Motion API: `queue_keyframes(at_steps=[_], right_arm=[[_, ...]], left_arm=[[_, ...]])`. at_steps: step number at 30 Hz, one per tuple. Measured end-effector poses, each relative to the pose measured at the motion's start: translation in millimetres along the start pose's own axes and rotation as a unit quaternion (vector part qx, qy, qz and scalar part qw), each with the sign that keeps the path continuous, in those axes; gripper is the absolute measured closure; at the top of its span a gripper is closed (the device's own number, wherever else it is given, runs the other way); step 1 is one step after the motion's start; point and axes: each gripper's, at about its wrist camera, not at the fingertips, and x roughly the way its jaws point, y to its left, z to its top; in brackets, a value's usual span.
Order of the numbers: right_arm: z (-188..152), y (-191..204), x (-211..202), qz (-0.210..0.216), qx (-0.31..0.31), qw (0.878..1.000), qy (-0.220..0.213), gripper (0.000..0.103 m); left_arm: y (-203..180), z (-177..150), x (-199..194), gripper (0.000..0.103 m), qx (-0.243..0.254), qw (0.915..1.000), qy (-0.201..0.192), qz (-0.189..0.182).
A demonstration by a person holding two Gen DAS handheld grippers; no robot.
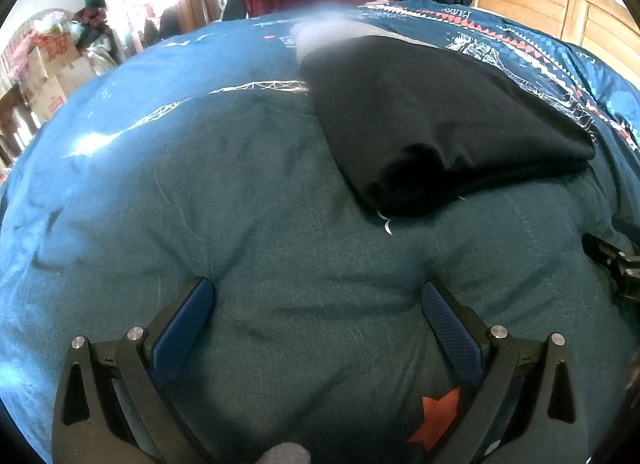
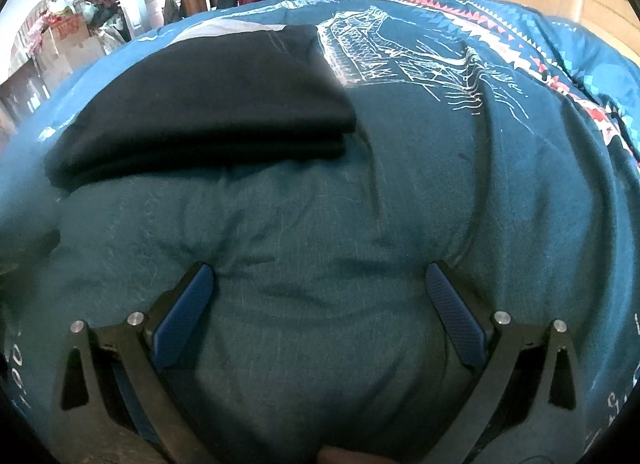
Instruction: Fold large clothes
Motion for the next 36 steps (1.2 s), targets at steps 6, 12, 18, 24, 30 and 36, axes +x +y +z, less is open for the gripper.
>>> queue_keyframes(at_steps=[6, 12, 18, 24, 30, 36], right_arm=[[0.0, -0.8, 0.3, 0.008, 0.003, 1.0, 0.0, 0.0], [0.2, 0.3, 0.7, 0.005, 0.002, 1.0, 0.0, 0.0], [0.1, 2.0, 0.1, 0.002, 0.001, 1.0, 0.001, 0.0], [-1.2, 3.5, -0.9, 0.0, 0.0, 1.0, 0.004, 0.0], [-1.4, 2.1, -1.1, 0.003, 0.001, 1.0, 0.002, 0.0], [-1.0, 3.4, 1.0, 0.0, 0.0, 1.0, 0.003, 0.0]], left_arm=[[3.2, -0.2, 0.5, 0.0, -0.003, 1.0, 0.005, -0.006], [1.6, 0.7, 3.2, 0.0, 0.0, 1.0, 0.007, -0.001], [2.8, 1.6, 4.7, 0.0, -0.002, 1.0, 0.008, -0.002], [3.4, 2.6, 5.9, 0.0, -0.002, 1.0, 0.009, -0.001], [5.5, 3.2, 7.2, 0.0, -0.006, 0.9999, 0.007, -0.007], [5.4, 3.2, 7.9, 0.0, -0.007, 0.9999, 0.005, -0.009]])
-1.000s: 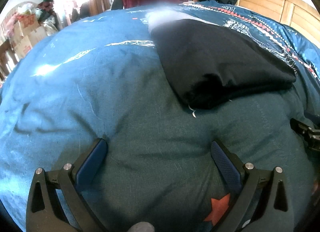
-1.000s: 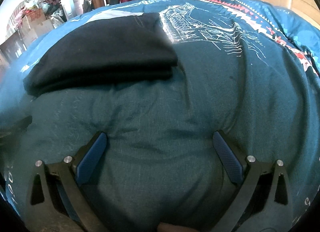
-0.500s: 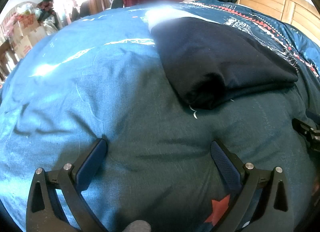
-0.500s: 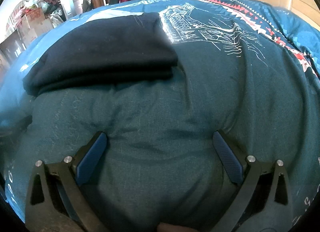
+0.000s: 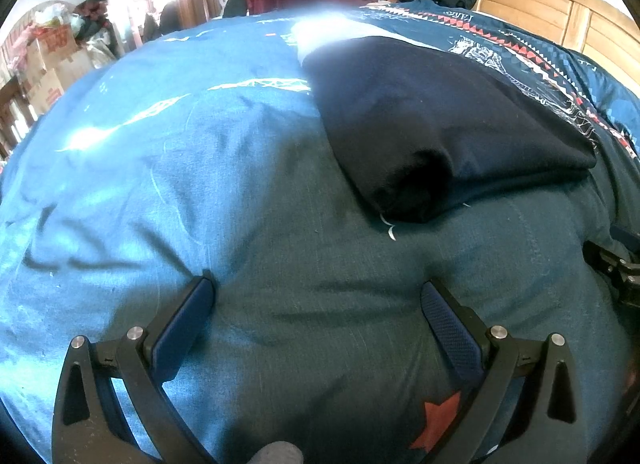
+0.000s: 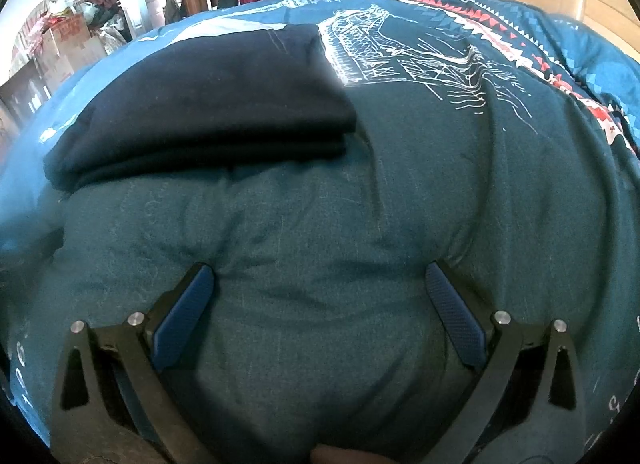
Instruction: Fold large clothes
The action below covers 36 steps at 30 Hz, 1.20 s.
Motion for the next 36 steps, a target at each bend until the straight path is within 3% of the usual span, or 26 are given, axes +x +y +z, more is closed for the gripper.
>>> queue_keyframes(at_steps=[36], right_arm=[[2.0, -3.0, 3.4, 0.009, 0.003, 1.0, 0.001, 0.0]], left_arm=[[-2.5, 9.8, 2.4, 0.0, -0.004, 0.9997, 0.022, 0.008]])
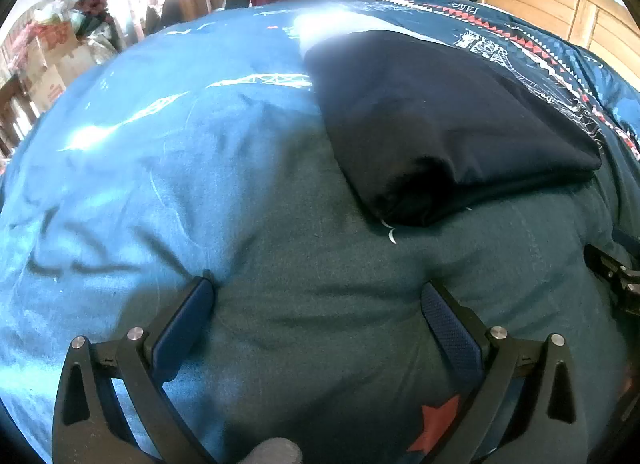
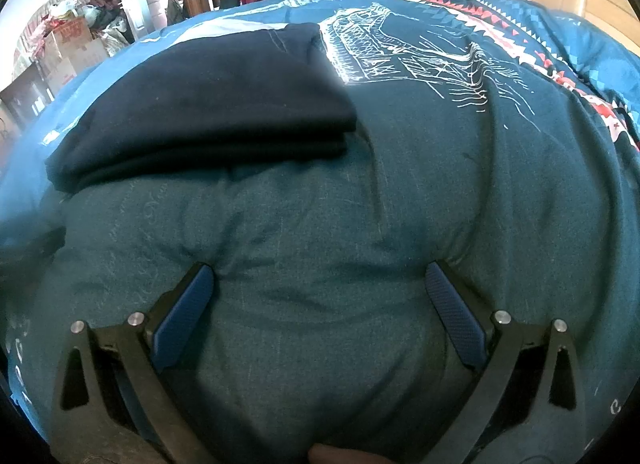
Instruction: Fold large clothes
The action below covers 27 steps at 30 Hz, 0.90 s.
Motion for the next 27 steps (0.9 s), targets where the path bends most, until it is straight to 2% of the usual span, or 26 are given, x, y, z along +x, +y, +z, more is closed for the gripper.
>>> queue_keyframes(at_steps=[7, 19, 27], right_arm=[[0, 1, 0, 0.001, 0.0, 1.0, 0.0, 0.0], [0, 1, 0, 0.002, 0.0, 1.0, 0.0, 0.0], [-3, 8, -3, -0.01, -0.005, 1.0, 0.003, 0.0]], left_arm=[[4, -4, 1, 0.0, -0.003, 0.9999, -0.008, -0.011], [3, -3, 0, 0.0, 0.0, 0.9999, -0.008, -0.007], [8, 7, 2, 0.0, -0.039, 0.999, 0.015, -0.013]])
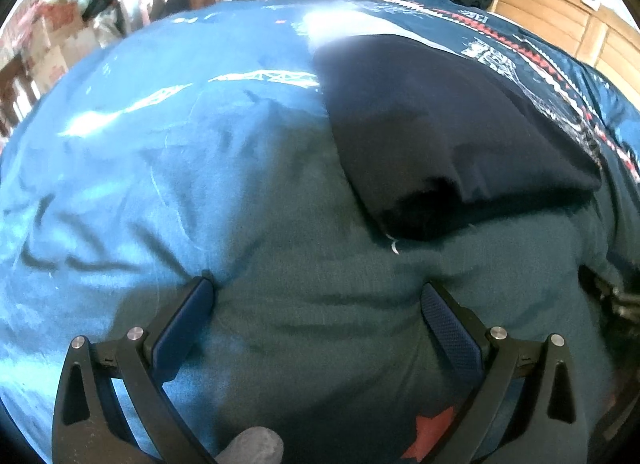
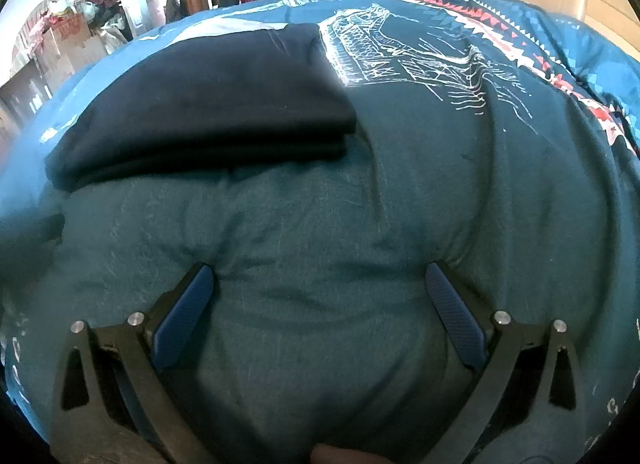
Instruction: Fold large clothes
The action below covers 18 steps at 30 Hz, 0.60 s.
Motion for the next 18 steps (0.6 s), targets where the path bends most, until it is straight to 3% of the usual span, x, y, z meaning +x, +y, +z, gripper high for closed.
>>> queue_keyframes(at_steps=[11, 13, 18], right_arm=[[7, -3, -7, 0.0, -0.013, 0.999, 0.037, 0.0], [10, -1, -16, -0.005, -0.015, 0.999, 0.046, 0.0], [26, 8, -69, 0.005, -0.017, 1.0, 0.022, 0.0]], left_arm=[[-6, -3, -7, 0.0, 0.017, 0.9996, 0.0, 0.022], [-6, -4, -15, 0.0, 0.022, 0.9994, -0.001, 0.027], [-4, 0, -53, 0.0, 0.018, 0.9988, -0.022, 0.041]])
